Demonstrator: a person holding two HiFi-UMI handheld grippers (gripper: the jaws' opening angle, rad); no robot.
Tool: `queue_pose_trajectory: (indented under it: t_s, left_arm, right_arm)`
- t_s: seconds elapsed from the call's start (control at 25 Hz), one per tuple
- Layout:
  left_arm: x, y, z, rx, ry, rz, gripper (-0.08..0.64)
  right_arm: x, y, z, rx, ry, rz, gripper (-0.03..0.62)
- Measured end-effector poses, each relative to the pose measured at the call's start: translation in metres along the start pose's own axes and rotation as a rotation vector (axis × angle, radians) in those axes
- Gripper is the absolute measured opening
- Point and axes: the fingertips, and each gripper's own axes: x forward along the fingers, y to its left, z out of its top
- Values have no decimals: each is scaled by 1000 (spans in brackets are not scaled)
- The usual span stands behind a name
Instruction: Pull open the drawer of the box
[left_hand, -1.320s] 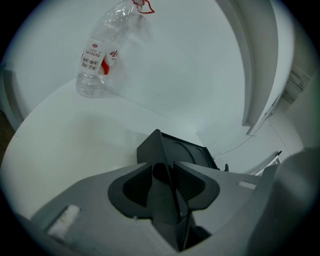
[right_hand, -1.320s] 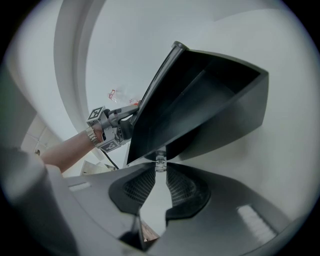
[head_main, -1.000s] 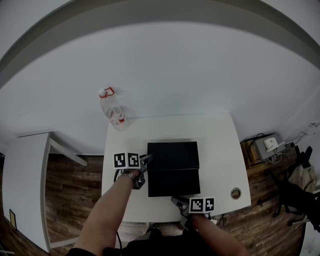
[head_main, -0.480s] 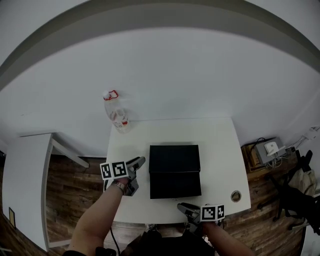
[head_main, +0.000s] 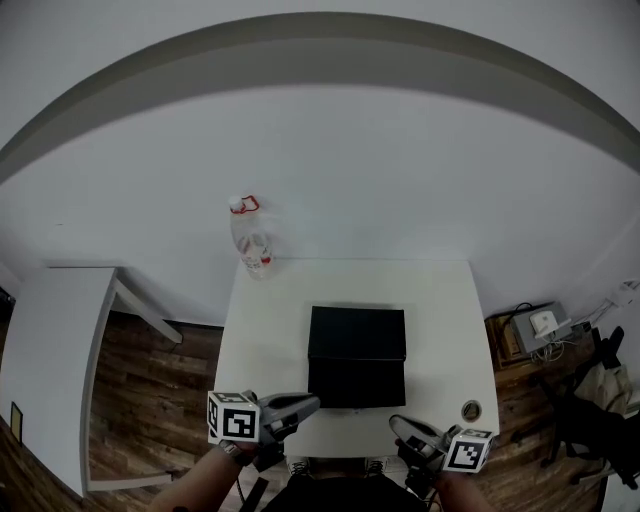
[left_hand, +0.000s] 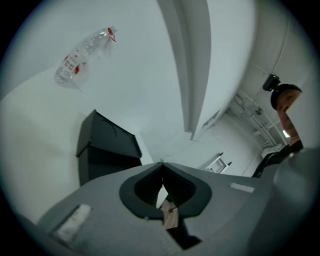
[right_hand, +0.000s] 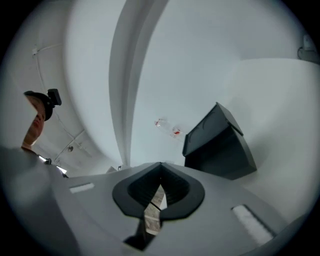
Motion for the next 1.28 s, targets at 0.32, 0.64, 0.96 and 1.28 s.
queue_pose_trajectory:
  t_s: [0.32,0.64,0.96,1.28]
  left_arm:
    - [4,-60,-43,-117,-75,-149,2]
    - [4,-63,-37,-47,-49,-107,2]
    - [15,-70,-43,-91,-51,-156,2]
    - [13,-70,-42,-93,-52,-143,2]
  right_arm:
    - [6,66,8,-217,48,66,3]
    - [12,68,-17,-149,114,108,3]
    - [6,66,-17,-143,102,112,3]
    - [5,69,-18,-147,98,114,3]
